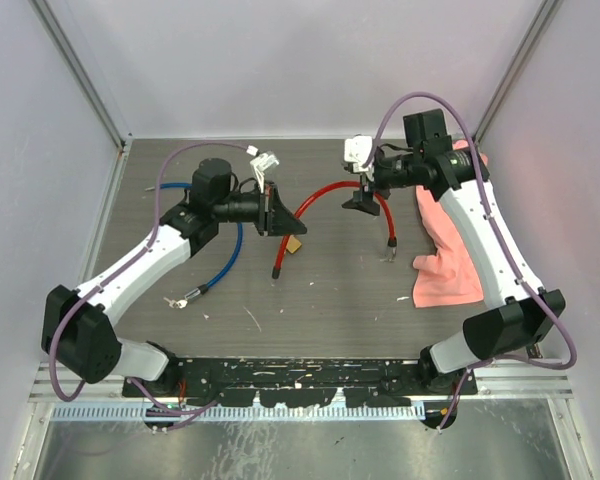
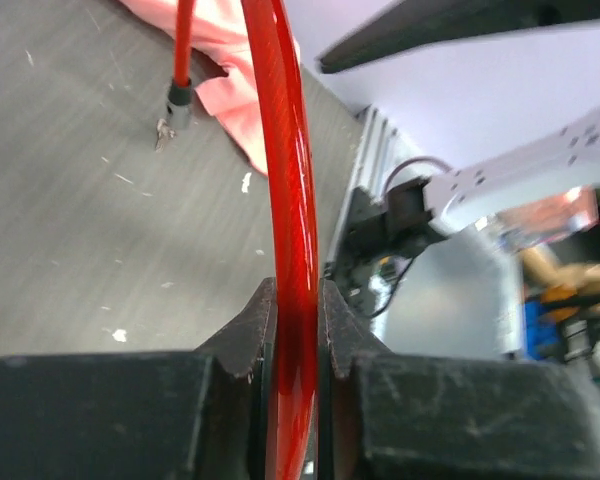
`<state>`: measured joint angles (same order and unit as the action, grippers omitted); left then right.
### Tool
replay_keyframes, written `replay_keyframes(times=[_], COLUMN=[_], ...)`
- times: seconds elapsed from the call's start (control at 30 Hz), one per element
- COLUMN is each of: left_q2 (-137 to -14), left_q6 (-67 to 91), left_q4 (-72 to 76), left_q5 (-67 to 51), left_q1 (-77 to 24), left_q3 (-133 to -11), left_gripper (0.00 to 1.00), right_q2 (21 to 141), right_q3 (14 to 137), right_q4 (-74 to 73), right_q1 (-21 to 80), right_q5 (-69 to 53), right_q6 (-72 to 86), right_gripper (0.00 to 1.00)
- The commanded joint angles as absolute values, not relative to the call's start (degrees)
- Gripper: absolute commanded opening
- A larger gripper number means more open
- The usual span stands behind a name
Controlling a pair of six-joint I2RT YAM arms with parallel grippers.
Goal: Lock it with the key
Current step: Adjust the lock.
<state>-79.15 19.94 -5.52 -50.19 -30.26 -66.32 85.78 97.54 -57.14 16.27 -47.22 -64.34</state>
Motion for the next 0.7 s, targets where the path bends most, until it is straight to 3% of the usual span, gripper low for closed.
replay_keyframes(times=[0.0, 0.07, 0.17, 0.47, 0.67], left_q2=[-78.4, -79.4, -80.6, -80.6, -80.6], left_q6=[45.6, 49.1, 52.5, 57.6, 62.1], left_q4=[9.6, 9.3, 9.4, 11.9, 16.4], left_q5=[-48.3, -48.4, -49.3, -52.3, -54.0], left_q1=[-29.9, -29.9, -29.9, -30.5, -30.7], left_q3=[-64.0, -64.6, -65.8, -64.6, -61.9], left_gripper=[0.00, 0.00, 0.00, 0.00, 0.00], right_q2=[78.3, 75.5, 75.0, 77.0, 77.9], right_q3=[96.1, 92.2, 89.7, 83.5, 80.7], right_q4=[-48.5, -45.8, -47.1, -36.5, -36.5], right_q1=[16.3, 16.3, 16.6, 16.8, 16.9], right_q5=[-51.6, -57.1, -62.6, -59.5, -65.0], right_q6=[-60.5, -62.9, -68.8, -67.1, -69.6], right_gripper=[0.87, 0.94, 0.95, 0.95, 0.98])
